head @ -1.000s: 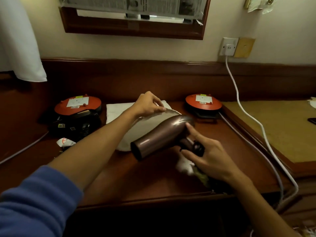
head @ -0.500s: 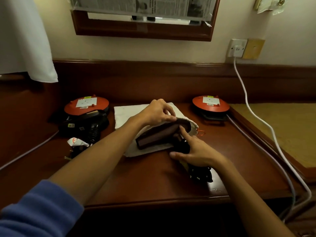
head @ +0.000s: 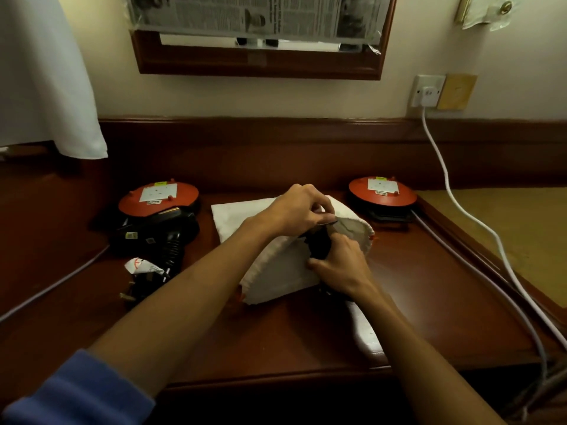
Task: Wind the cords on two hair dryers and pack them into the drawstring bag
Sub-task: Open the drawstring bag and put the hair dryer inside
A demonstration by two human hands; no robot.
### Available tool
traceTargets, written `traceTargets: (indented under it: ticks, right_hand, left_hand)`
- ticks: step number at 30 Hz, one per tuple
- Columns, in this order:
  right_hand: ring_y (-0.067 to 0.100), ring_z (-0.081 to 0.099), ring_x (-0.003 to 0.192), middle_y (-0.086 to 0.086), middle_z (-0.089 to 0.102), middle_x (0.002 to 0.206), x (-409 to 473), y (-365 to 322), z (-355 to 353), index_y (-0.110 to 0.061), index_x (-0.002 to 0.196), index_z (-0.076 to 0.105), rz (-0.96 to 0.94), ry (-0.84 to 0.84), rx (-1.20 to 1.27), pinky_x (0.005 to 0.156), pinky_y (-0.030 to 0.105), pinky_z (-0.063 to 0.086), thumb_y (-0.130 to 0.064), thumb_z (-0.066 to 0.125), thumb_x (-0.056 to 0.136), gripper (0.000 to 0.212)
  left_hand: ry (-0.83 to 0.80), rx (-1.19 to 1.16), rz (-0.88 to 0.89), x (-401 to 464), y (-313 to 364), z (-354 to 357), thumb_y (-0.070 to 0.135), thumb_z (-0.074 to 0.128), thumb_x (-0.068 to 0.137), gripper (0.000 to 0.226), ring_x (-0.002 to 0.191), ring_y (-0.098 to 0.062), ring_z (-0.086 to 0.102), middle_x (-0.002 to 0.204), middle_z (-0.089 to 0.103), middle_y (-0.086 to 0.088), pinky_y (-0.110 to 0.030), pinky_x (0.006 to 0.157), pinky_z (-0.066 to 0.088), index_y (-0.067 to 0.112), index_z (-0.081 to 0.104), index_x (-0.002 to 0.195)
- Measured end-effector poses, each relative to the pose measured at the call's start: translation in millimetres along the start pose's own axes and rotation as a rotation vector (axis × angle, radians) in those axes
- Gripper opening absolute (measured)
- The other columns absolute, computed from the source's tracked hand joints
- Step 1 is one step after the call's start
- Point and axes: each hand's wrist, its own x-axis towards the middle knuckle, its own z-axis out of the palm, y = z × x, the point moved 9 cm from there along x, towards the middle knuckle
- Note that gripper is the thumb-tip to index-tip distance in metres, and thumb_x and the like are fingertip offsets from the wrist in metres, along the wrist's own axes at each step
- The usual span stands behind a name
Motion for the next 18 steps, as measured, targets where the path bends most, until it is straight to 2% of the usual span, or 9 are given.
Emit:
traceTargets:
  ticks: [3, 6, 8, 9, 10, 11, 13, 15, 18]
  right_hand:
    - [0.015, 0.063, 0.059, -0.005, 0.066, 0.072, 18, 0, 7, -0.020, 0.095, 0.059, 0.055, 0.000, -0.053, 0.049, 0.029, 0.052, -0.024, 0.070, 0.072, 0.026]
    - [0.023, 0.067, 0.077, 0.004, 0.069, 0.099, 23, 13, 20, -0.024, 0.122, 0.049, 0.122, -0.106, -0.131, 0.067, 0.044, 0.061, -0.040, 0.064, 0.070, 0.056]
    - [0.033, 0.061, 0.109, 0.013, 0.053, 0.133, 19, 24, 31, -0.026, 0.153, 0.016, 0.153, -0.284, -0.290, 0.086, 0.049, 0.057, -0.049, 0.065, 0.072, 0.097]
    - [0.038, 0.054, 0.120, 0.016, 0.043, 0.142, 16, 28, 35, -0.030, 0.157, -0.005, 0.164, -0.359, -0.342, 0.094, 0.050, 0.053, -0.049, 0.069, 0.074, 0.113]
    - [0.039, 0.051, 0.122, 0.018, 0.039, 0.142, 14, 29, 35, -0.032, 0.156, -0.017, 0.155, -0.384, -0.358, 0.097, 0.049, 0.051, -0.046, 0.071, 0.076, 0.120]
    - [0.038, 0.054, 0.118, 0.018, 0.044, 0.137, 15, 28, 32, -0.033, 0.155, -0.019, 0.135, -0.354, -0.344, 0.095, 0.048, 0.053, -0.045, 0.070, 0.079, 0.118]
    - [0.032, 0.064, 0.102, 0.011, 0.059, 0.120, 20, 18, 21, -0.028, 0.156, 0.005, 0.044, -0.169, -0.238, 0.085, 0.047, 0.058, -0.045, 0.066, 0.083, 0.097]
    - [0.026, 0.069, 0.090, 0.006, 0.069, 0.106, 24, 12, 13, -0.020, 0.138, 0.041, -0.025, -0.004, -0.090, 0.077, 0.046, 0.060, -0.040, 0.066, 0.085, 0.062]
    - [0.025, 0.071, 0.087, 0.003, 0.074, 0.097, 30, 16, 9, -0.021, 0.113, 0.061, 0.017, 0.095, 0.047, 0.075, 0.047, 0.060, -0.042, 0.065, 0.080, 0.039]
  left_hand:
    - [-0.006, 0.009, -0.012, 2, 0, -3, 0.034, 0.074, 0.095, 0.016, 0.080, -0.016, 0.063, 0.085, 0.065, 0.004, -0.046, 0.077, 0.060, 0.021, 0.081, 0.102]
    - [-0.006, 0.004, -0.018, 1, -1, -8, 0.038, 0.074, 0.094, 0.014, 0.079, -0.016, 0.063, 0.086, 0.068, 0.003, -0.049, 0.077, 0.060, 0.026, 0.081, 0.098]
    - [0.010, 0.001, -0.020, 1, -2, -14, 0.039, 0.074, 0.094, 0.015, 0.080, -0.016, 0.064, 0.086, 0.068, 0.003, -0.050, 0.077, 0.060, 0.026, 0.080, 0.097]
    - [0.016, 0.002, -0.017, 1, -1, -17, 0.039, 0.074, 0.094, 0.016, 0.079, -0.016, 0.063, 0.085, 0.067, 0.004, -0.050, 0.077, 0.060, 0.025, 0.080, 0.098]
    - [0.020, 0.000, -0.013, 1, 0, -19, 0.038, 0.074, 0.094, 0.017, 0.078, -0.015, 0.063, 0.084, 0.066, 0.005, -0.049, 0.076, 0.060, 0.024, 0.080, 0.099]
    - [0.022, -0.003, -0.009, 1, 1, -21, 0.038, 0.074, 0.094, 0.017, 0.078, -0.014, 0.062, 0.083, 0.065, 0.006, -0.048, 0.077, 0.061, 0.023, 0.081, 0.101]
    - [0.017, -0.002, -0.001, 3, 3, -22, 0.036, 0.073, 0.095, 0.018, 0.080, -0.013, 0.061, 0.084, 0.062, 0.009, -0.046, 0.078, 0.061, 0.022, 0.081, 0.103]
    - [0.012, 0.006, 0.010, 4, 5, -21, 0.036, 0.073, 0.095, 0.018, 0.081, -0.013, 0.061, 0.085, 0.062, 0.008, -0.043, 0.078, 0.061, 0.022, 0.081, 0.103]
    - [-0.007, 0.010, 0.021, 5, 7, -19, 0.034, 0.074, 0.095, 0.016, 0.080, -0.012, 0.061, 0.085, 0.064, 0.007, -0.038, 0.073, 0.059, 0.023, 0.081, 0.103]
